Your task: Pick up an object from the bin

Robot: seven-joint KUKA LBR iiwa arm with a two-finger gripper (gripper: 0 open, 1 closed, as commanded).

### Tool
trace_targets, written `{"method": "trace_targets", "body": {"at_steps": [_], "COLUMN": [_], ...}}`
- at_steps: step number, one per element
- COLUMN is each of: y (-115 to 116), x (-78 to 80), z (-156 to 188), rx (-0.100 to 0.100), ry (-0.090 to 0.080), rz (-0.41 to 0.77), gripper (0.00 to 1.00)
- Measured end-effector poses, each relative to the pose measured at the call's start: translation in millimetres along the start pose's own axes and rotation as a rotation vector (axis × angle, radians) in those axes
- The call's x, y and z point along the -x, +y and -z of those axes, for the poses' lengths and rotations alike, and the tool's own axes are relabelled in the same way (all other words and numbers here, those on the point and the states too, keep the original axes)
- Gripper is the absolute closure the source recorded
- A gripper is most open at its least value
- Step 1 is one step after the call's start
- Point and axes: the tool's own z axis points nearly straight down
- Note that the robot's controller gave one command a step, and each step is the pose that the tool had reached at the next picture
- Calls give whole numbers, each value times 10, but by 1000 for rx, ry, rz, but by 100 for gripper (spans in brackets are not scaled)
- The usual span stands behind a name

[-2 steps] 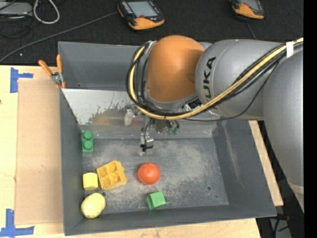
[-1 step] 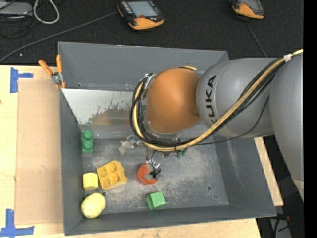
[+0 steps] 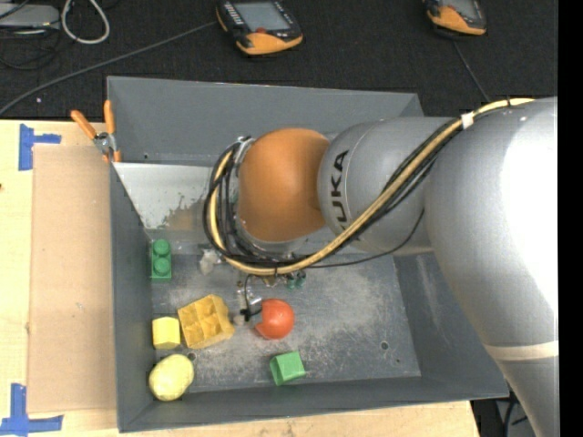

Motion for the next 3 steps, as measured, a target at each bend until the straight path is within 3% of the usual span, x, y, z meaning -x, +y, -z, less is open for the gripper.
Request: {"method": "trace_targets", "body": {"at_steps": [1, 2, 3], "y": [39, 419, 439], "x": [-624, -258, -145], "z": [56, -96, 112], "rx": [1, 2, 3], "ry": [9, 3, 6], "rz": [62, 350, 246], "gripper": [0, 0, 0]}}
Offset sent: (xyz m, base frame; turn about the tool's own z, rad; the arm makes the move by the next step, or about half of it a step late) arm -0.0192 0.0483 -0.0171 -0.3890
